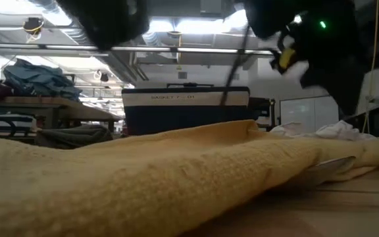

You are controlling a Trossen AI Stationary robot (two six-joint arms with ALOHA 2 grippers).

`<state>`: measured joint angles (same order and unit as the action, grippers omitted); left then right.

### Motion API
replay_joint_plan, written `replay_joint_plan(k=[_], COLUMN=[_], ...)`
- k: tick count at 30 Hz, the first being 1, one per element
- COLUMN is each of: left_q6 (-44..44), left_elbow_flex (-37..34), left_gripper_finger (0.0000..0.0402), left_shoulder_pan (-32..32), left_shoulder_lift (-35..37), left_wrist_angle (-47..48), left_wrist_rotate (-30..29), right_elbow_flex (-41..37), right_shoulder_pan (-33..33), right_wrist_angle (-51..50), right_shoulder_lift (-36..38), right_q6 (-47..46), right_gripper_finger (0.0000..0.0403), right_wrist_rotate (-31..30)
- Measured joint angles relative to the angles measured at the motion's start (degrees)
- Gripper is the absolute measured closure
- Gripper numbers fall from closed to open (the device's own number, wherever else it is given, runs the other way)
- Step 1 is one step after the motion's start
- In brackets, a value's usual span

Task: Fold towel
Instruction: Fold the yellow towel

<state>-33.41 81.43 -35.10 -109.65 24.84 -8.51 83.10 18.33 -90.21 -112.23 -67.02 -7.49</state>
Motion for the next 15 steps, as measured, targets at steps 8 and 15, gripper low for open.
replay_joint_plan(k=[8,15], left_q6=[14.4,27.3], left_elbow_flex=[0.0,0.1], left_gripper_finger=[0.0380,0.0380], left_shoulder_pan=[2.5,3.3], left_shoulder_lift=[11.1,18.9], left_wrist_angle=[9.0,19.6], left_wrist_rotate=[0.0,-0.6], right_elbow_flex=[13.1,21.5], right_shoulder_pan=[0.0,3.4], right_wrist_angle=[0.4,10.6], right_shoulder_lift=[0.5,0.6], right_q6=[-11.1,-25.7], right_gripper_finger=[0.0224,0.0224], right_wrist_rotate=[10.2,14.4])
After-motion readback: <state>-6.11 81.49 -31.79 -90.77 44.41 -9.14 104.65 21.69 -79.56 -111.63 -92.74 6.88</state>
